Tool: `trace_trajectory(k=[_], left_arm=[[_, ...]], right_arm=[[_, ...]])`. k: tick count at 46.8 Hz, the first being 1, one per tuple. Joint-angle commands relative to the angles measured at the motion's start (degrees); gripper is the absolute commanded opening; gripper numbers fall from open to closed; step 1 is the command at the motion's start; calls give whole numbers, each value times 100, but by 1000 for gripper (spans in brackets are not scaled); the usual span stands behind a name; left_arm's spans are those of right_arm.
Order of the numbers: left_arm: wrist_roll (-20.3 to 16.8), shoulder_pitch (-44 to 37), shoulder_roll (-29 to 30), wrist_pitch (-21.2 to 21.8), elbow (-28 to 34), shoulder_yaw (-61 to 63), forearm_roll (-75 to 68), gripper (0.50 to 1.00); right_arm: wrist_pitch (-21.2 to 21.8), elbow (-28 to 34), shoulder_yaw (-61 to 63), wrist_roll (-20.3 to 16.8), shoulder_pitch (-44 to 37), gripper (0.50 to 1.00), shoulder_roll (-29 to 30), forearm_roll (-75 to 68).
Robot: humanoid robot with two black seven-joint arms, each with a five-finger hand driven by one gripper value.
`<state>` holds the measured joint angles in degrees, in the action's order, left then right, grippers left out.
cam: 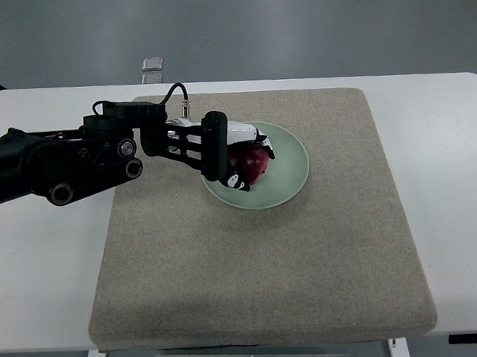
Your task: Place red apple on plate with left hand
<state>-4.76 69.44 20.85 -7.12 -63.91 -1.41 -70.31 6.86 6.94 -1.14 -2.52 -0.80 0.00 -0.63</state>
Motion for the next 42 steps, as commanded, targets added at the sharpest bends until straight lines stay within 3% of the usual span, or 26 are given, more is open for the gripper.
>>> trace_trajectory(k=[1, 8, 31, 42], left_arm=[[-7, -1, -2, 132, -34, -8, 9, 962], [-7, -9, -2, 141, -60, -17, 18, 992], [-7, 70, 411, -61, -254, -763, 694, 994], [19, 43, 772, 53, 176, -1546, 1967, 994]], right_arm=[[0, 0, 0, -2, 1, 930, 0, 1], [0, 0, 0, -2, 1, 930, 0, 1], [0, 0, 0, -2, -8, 930, 0, -7], [0, 0, 0, -2, 1, 930, 0, 1]])
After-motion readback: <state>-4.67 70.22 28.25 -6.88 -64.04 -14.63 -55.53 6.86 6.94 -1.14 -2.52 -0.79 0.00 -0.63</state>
